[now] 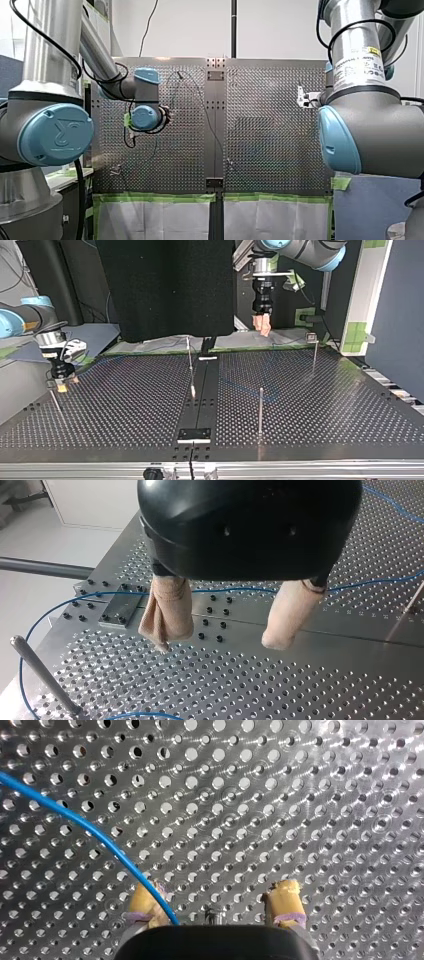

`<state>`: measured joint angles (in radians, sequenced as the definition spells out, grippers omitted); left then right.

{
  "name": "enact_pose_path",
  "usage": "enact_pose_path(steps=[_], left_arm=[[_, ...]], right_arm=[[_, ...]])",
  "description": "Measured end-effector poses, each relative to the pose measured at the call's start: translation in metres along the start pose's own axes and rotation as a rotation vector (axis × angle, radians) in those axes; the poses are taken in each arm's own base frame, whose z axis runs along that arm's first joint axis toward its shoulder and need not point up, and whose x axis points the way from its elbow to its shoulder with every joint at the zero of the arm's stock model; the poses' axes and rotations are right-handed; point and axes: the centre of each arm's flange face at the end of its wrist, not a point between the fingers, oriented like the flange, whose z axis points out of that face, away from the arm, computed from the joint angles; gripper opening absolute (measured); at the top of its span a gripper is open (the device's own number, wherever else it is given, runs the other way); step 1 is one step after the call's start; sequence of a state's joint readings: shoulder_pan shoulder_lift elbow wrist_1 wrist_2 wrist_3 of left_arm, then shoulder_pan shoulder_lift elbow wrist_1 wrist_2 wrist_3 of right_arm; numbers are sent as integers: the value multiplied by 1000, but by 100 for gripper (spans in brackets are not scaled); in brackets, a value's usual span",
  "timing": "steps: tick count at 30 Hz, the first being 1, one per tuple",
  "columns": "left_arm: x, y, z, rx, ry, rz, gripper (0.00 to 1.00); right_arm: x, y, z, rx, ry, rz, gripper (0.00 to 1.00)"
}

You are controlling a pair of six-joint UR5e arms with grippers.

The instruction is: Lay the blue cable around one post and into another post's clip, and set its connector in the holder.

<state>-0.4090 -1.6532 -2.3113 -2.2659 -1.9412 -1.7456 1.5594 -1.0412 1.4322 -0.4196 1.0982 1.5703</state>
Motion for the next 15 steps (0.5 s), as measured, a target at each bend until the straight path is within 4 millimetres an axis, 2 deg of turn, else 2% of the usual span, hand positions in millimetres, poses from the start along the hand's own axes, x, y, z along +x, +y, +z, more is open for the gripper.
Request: enact_pose_path(steps=[15], left_arm=[[0, 0, 0, -1, 0, -8, 100]], right_arm=[[-6, -11, -5, 11, -63, -36, 100]])
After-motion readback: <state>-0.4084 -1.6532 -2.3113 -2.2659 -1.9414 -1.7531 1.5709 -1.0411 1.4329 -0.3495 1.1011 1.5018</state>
